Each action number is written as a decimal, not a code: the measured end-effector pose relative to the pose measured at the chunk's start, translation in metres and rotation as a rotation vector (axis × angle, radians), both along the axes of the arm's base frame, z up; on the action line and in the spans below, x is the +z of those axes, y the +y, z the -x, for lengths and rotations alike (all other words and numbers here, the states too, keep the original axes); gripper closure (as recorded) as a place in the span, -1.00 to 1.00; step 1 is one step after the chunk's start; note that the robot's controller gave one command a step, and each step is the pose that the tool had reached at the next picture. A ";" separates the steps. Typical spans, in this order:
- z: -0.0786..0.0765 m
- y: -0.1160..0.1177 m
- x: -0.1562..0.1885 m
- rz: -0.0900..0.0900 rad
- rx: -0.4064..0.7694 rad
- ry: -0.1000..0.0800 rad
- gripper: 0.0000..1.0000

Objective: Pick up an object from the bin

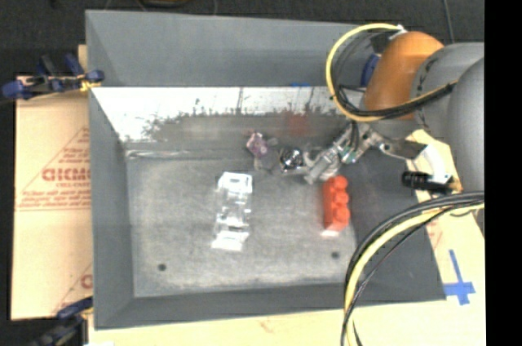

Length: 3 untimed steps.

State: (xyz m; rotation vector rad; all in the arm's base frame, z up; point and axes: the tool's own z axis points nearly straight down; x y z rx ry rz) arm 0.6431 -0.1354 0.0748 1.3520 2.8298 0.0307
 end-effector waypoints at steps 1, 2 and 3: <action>0.000 -0.006 0.002 0.009 -0.005 -0.003 1.00; -0.002 -0.007 0.052 0.017 0.005 0.004 1.00; -0.005 -0.009 0.120 0.018 0.011 0.003 1.00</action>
Offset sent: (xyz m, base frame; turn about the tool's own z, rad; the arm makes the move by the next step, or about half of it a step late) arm 0.0000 0.0000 0.0000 0.0000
